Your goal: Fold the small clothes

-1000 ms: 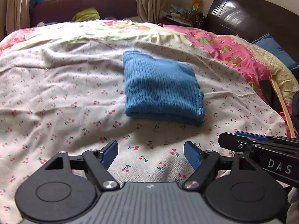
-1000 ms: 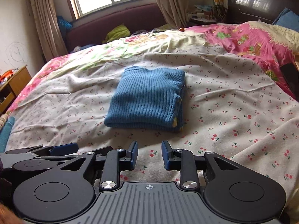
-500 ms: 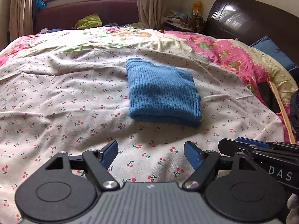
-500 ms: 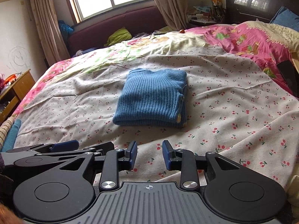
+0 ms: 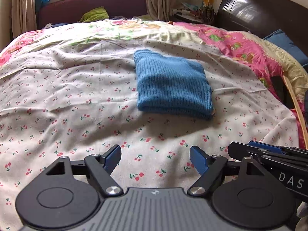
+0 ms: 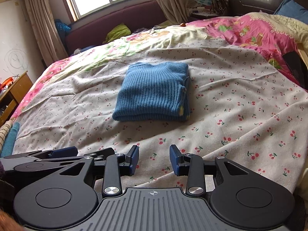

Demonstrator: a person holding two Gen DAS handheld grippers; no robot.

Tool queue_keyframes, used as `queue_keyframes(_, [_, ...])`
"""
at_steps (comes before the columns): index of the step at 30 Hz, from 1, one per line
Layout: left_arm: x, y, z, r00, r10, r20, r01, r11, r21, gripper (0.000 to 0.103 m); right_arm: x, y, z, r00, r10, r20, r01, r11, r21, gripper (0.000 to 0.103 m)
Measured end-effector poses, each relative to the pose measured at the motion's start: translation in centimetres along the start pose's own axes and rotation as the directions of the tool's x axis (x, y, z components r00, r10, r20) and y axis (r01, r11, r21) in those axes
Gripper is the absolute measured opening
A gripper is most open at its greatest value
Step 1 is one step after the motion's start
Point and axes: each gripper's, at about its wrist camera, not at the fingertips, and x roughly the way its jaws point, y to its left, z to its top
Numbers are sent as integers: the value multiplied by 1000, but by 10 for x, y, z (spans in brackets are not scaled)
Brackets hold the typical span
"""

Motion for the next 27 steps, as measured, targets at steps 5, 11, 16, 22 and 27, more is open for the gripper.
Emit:
queue_keyframes(5, [10,-1,-4,999,9,-43,-9,1000,3,89,9,-6,-6,1000,-4,-19,5,1000,25,37])
queue_keyframes(11, [20,-1,-9,997,15,-79,-15,1000,1,92,18,-12,-11,999,-16,-31,17,999,39,37])
queue_keyframes(16, [28,-3,-12,994,42,-104,-41,999,16,94,26,-15,-15,999,-29,-45,31,999,35,37])
queue_keyframes(22, [36,-4,-15,990,49,-131,-47,999,18,94,34,-19,-18,998,-34,-60,36,999,34,38])
queue_keyframes(27, [40,-4,-15,988,62,-141,-59,998,22,95,38,-20,-20,998,-36,-59,38,999,25,38])
